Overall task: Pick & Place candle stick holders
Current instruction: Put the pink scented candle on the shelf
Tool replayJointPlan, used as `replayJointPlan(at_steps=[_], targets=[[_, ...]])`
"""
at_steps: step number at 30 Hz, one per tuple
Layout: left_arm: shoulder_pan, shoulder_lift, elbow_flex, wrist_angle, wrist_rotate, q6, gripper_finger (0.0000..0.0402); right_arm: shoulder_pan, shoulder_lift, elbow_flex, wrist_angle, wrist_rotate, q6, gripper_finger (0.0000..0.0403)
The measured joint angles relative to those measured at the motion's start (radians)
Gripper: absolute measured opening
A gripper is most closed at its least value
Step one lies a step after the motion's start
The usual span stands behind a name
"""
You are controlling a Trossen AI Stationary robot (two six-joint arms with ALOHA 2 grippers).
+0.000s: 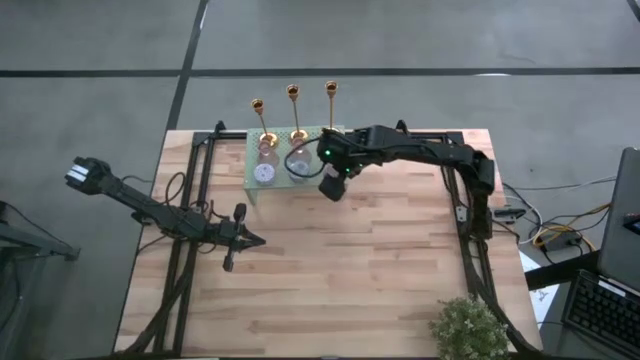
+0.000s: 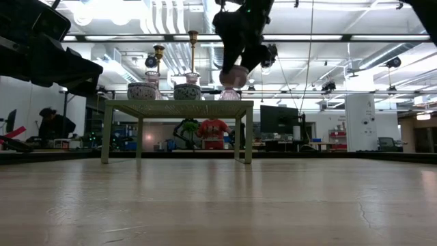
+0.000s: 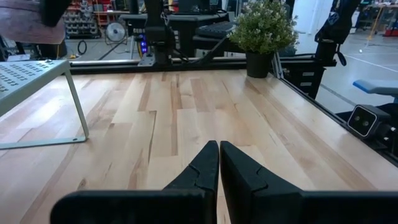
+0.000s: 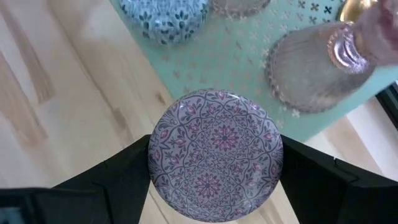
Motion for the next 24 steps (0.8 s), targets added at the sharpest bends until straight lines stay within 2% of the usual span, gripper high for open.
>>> replayJointPlan(at_steps=[12,24], targets=[[0.000,0.000,0.000,-0.008,0.000,0.000,0.0020,-0.038,0.169,0.204,-0.122,0.000,-0.007,0.0299],[0.000,0.000,0.000,-0.015,0.000,0.000,0.0020,-0.068,0.182,0.202,-0.120,0.001,-0.023,0.0299]])
